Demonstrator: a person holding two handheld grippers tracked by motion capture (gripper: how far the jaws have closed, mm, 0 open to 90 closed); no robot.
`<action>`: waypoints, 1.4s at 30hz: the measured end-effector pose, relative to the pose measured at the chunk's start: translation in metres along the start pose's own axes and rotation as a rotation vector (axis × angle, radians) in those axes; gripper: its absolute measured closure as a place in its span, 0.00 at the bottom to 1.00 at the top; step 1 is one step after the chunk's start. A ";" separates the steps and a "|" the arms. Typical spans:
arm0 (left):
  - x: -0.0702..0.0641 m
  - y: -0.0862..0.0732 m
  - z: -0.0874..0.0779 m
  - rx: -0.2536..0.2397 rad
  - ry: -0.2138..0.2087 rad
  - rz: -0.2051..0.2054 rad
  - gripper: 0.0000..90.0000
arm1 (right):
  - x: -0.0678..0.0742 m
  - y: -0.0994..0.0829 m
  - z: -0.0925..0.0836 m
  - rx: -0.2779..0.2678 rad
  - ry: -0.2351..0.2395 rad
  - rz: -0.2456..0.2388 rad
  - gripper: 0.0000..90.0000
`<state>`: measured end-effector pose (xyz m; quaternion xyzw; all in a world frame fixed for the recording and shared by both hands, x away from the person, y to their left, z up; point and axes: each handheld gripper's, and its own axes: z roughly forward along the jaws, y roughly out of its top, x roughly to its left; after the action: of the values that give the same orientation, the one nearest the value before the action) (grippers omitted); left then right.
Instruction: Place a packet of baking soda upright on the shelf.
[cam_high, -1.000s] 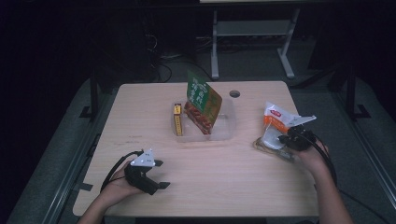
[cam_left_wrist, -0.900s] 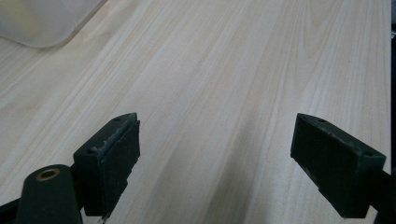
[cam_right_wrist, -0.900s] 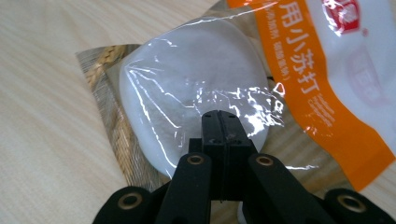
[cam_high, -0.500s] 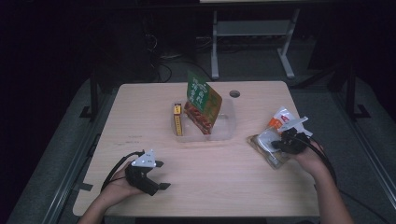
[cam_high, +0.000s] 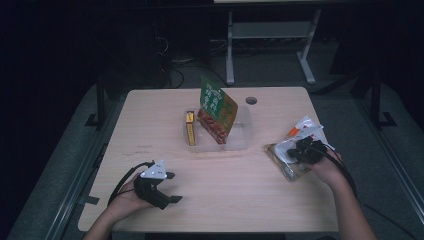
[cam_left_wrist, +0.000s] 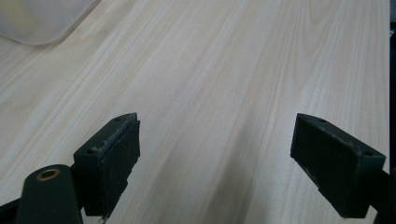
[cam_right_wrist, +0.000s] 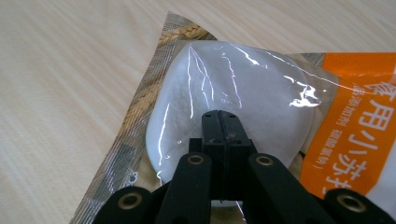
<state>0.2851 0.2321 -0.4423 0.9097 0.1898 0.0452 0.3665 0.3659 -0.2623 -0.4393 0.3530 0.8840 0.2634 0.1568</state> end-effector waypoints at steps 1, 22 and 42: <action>0.000 0.000 0.000 0.000 0.000 0.000 0.17 | 0.000 0.000 0.000 0.000 0.000 0.000 1.00; 0.000 0.000 -0.001 -0.003 0.000 0.003 0.17 | 0.065 0.028 0.009 0.012 0.230 -0.192 1.00; -0.001 0.000 -0.001 -0.001 0.000 0.003 0.17 | 0.129 0.053 0.017 -0.025 0.434 -0.375 1.00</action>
<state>0.2840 0.2326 -0.4415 0.9098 0.1883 0.0457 0.3671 0.3122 -0.1327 -0.4348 0.1167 0.9434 0.3100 0.0144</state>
